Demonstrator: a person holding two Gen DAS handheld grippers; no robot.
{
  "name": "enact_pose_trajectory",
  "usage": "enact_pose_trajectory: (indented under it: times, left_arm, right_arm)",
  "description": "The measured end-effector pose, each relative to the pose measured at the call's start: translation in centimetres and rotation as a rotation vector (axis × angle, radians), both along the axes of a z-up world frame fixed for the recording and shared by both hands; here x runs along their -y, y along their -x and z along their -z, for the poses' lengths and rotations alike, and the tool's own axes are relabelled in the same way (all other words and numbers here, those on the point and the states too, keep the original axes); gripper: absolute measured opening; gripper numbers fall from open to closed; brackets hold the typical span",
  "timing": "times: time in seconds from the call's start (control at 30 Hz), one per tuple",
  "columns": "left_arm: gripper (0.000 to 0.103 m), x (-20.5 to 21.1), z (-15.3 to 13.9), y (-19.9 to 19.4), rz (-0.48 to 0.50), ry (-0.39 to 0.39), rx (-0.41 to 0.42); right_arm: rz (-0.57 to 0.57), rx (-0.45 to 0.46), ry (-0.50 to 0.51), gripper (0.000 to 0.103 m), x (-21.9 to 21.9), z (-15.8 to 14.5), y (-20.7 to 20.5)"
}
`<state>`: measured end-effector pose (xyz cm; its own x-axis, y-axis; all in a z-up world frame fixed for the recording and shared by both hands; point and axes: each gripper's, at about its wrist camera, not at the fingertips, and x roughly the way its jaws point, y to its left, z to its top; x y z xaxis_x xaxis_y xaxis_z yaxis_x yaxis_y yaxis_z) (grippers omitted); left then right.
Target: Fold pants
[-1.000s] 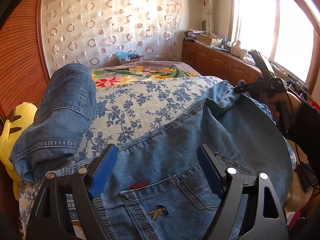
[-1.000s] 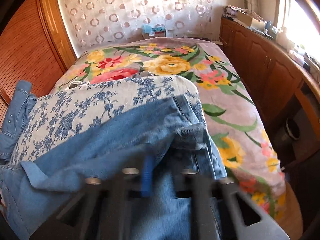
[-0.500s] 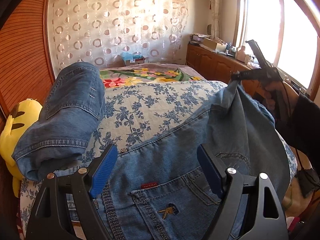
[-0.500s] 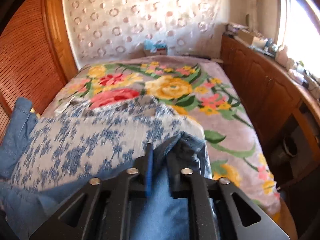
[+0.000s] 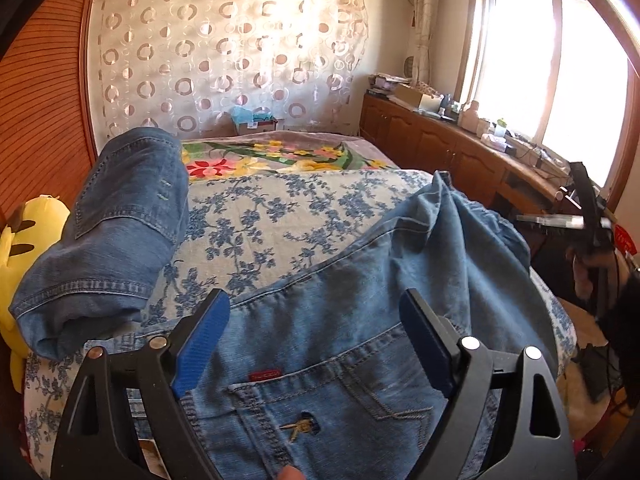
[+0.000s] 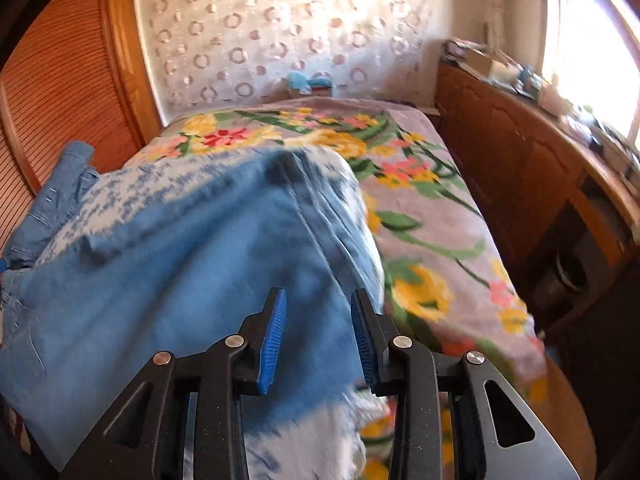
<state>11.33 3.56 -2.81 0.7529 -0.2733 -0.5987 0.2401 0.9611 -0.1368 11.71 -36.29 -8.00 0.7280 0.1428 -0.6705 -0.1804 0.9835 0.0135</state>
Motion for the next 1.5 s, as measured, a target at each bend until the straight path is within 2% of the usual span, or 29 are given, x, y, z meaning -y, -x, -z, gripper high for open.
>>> enact_pose_trajectory:
  times: [0.17, 0.4, 0.57, 0.73, 0.77, 0.8, 0.83, 0.9, 1.13, 1.5]
  left_arm:
    - [0.087, 1.2, -0.3, -0.1, 0.008, -0.029, 0.006]
    - [0.087, 3.3, -0.3, 0.1, 0.044, -0.082, 0.003]
    - [0.087, 3.4, -0.5, 0.3, 0.045, -0.078, 0.003]
    - [0.087, 3.4, -0.4, 0.5, 0.041, -0.086, -0.002]
    - [0.087, 3.4, -0.4, 0.6, 0.041, -0.086, -0.003]
    - [0.087, 3.4, -0.4, 0.6, 0.041, -0.085, -0.003]
    - [0.087, 3.5, -0.4, 0.6, 0.04, -0.086, -0.005]
    - [0.087, 3.4, -0.4, 0.7, 0.037, -0.088, -0.006]
    - [0.087, 2.2, -1.4, 2.1, 0.016, -0.068, 0.005]
    - [0.087, -1.8, -4.4, 4.9, -0.058, -0.075, 0.057]
  right_arm:
    - [0.036, -0.036, -0.042, 0.035, 2.3, 2.1, 1.1]
    - [0.044, -0.048, -0.151, 0.035, 3.9, 2.6, 0.8]
    - [0.049, -0.061, -0.211, 0.035, 3.8, 3.0, -0.4]
    - [0.072, -0.061, -0.205, 0.035, 2.9, 3.3, -0.3]
    - [0.071, -0.056, -0.202, 0.032, 2.6, 3.2, -0.2]
    - [0.071, -0.045, -0.195, 0.022, 2.3, 3.1, -0.2]
    - [0.068, -0.031, -0.183, 0.016, 2.0, 2.9, -0.1]
    - [0.066, 0.003, -0.168, 0.01, 1.5, 2.4, 0.3]
    - [-0.038, 0.084, -0.107, 0.008, -2.8, -1.1, 2.8]
    - [-0.311, 0.165, -0.127, 0.008, -13.5, -5.4, 7.0]
